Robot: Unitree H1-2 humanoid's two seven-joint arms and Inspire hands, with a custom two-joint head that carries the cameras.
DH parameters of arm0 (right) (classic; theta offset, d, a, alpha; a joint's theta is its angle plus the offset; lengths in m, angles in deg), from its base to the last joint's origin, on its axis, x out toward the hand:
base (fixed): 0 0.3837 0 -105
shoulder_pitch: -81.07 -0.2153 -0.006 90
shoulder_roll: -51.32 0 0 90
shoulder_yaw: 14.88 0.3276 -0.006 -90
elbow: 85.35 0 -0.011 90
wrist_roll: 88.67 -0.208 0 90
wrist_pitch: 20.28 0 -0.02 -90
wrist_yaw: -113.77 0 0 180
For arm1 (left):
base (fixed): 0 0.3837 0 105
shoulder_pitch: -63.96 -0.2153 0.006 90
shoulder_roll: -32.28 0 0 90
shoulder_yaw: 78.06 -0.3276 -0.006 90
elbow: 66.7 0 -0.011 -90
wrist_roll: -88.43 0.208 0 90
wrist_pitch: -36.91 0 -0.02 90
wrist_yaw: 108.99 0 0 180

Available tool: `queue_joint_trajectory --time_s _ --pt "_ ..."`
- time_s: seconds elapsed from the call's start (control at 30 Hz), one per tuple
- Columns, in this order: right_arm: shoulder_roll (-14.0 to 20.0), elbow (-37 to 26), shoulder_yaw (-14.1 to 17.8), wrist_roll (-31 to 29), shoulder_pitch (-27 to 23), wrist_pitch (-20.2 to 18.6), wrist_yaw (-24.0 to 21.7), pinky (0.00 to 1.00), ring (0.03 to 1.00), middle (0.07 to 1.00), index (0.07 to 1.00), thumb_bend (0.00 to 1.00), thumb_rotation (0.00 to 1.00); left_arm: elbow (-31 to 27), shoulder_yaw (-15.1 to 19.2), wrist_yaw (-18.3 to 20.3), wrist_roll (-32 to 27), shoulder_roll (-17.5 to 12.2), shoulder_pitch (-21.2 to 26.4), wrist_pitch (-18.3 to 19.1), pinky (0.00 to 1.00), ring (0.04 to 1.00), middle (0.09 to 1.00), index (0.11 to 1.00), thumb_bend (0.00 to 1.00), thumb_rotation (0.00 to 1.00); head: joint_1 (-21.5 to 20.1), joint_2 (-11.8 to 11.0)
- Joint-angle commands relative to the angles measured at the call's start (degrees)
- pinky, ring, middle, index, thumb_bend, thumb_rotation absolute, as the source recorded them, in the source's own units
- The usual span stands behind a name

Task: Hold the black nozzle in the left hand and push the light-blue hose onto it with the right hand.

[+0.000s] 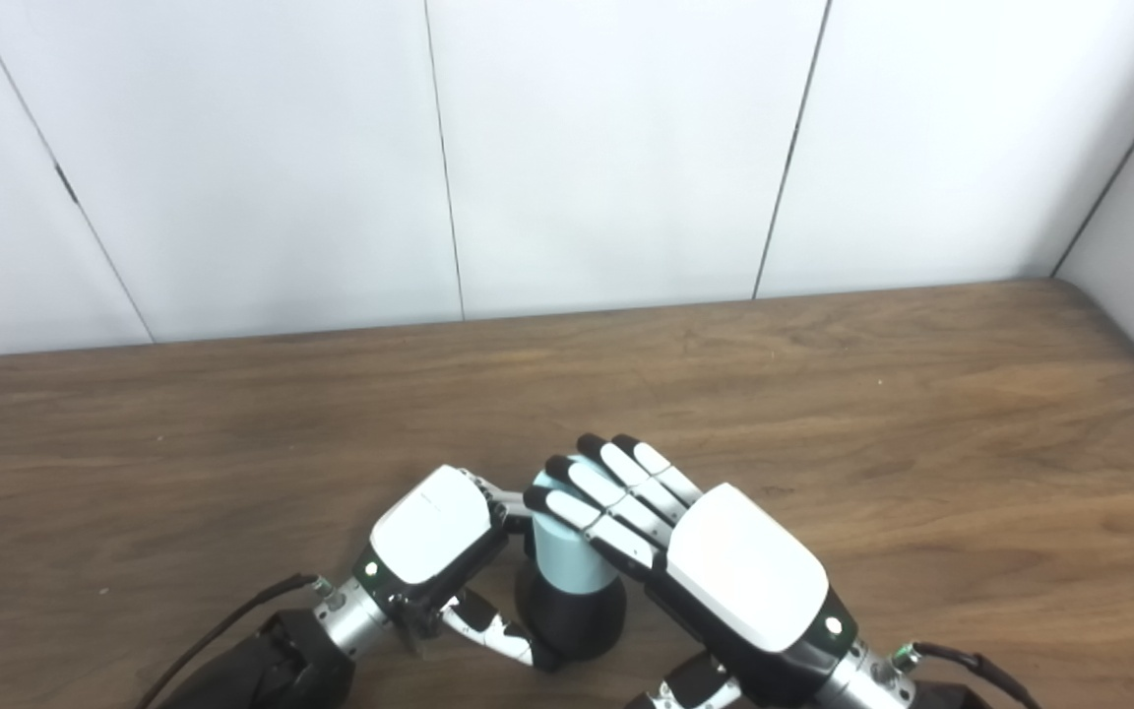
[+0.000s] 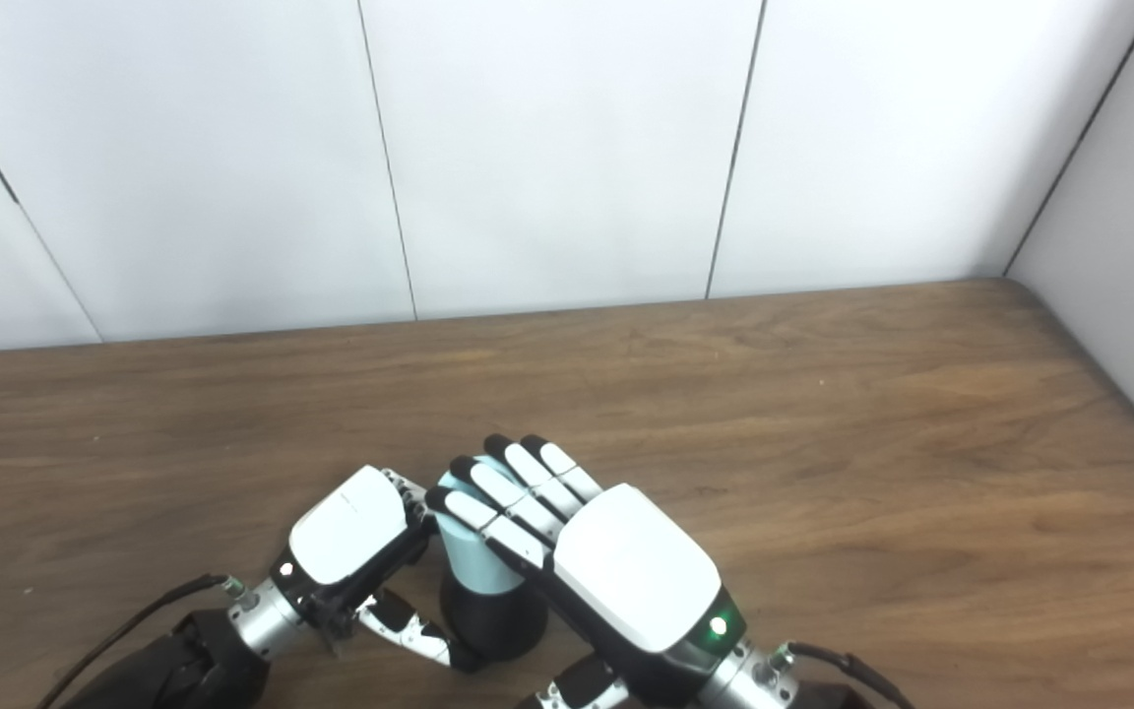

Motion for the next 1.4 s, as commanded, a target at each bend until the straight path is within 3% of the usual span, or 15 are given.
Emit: queue_joint_trajectory --time_s 0.0,1.37 --pt "1.89 2.71 -0.93 1.76 2.12 -1.09 -5.37 0.96 1.0 0.941 0.896 0.89 0.73 4.93 -3.96 -0.91 -1.39 3.25 -6.01 0.3 0.12 0.173 0.471 0.478 0.53 0.0 0.0 -0.01" --pt "3.1 3.87 -2.14 3.23 2.42 -2.26 -6.88 0.93 1.0 0.947 0.897 0.9 0.74 4.38 -2.93 0.43 -1.02 3.42 -6.15 0.32 0.13 0.183 0.471 0.479 0.52 0.0 0.16 0.12"
